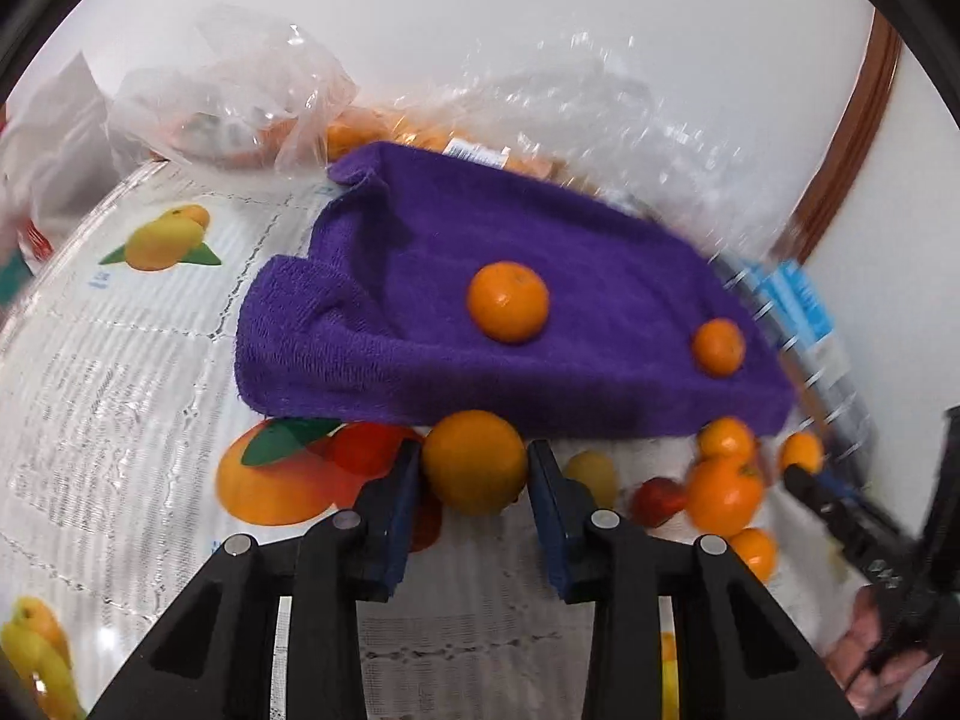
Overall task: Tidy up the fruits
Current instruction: 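Grasp an orange with the right tool while the left tool grasps another orange, then lower both held oranges onto the purple towel and open both tools, then grasp an orange with the right tool while the left tool grasps a yellow-green fruit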
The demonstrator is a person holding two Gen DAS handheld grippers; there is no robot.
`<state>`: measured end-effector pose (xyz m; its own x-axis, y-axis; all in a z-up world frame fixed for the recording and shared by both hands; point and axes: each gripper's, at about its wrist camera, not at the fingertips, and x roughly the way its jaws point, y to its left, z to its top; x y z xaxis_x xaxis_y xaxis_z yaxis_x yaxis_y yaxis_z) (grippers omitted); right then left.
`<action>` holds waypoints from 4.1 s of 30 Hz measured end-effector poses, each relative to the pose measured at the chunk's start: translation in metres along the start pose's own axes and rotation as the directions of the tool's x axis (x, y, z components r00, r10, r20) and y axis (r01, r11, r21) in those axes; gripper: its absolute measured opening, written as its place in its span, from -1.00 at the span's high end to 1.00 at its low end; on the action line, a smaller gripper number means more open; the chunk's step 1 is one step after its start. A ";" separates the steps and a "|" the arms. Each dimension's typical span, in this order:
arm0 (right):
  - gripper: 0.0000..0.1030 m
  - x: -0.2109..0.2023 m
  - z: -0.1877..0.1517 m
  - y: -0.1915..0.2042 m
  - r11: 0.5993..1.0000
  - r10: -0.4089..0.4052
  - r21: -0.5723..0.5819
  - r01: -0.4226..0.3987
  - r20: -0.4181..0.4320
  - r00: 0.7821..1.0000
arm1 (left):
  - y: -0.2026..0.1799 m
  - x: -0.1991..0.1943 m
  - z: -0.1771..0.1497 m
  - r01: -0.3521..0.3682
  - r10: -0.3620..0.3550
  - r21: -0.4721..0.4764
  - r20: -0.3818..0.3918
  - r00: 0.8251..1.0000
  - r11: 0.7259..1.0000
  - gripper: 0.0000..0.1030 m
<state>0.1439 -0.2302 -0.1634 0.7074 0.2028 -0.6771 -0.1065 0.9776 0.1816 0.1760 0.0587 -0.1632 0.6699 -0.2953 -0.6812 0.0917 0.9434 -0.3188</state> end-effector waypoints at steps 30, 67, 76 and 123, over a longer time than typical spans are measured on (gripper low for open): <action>0.28 -0.033 0.006 0.026 0.997 0.037 -0.078 -0.027 0.133 0.990 | -0.017 -0.054 0.017 0.021 -0.019 -0.007 0.198 0.980 1.000 0.35; 0.27 0.047 0.061 -0.028 0.998 -0.042 0.037 0.040 0.047 0.998 | 0.005 0.022 0.052 -0.037 0.048 -0.066 0.169 0.984 0.997 0.35; 0.27 0.048 0.059 -0.024 0.999 -0.046 0.030 0.045 0.045 0.998 | 0.004 0.029 0.051 -0.027 0.036 -0.065 0.141 0.989 0.998 0.35; -0.06 -0.010 -0.005 0.040 0.996 -0.086 -0.016 0.086 -0.015 0.996 | 0.035 -0.058 -0.018 -0.113 0.121 -0.062 0.141 0.983 0.992 -0.09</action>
<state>0.1292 -0.1926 -0.1533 0.7035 0.1185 -0.7007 -0.0561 0.9922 0.1114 0.1272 0.1061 -0.1469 0.7731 -0.1552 -0.6151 -0.0306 0.9594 -0.2805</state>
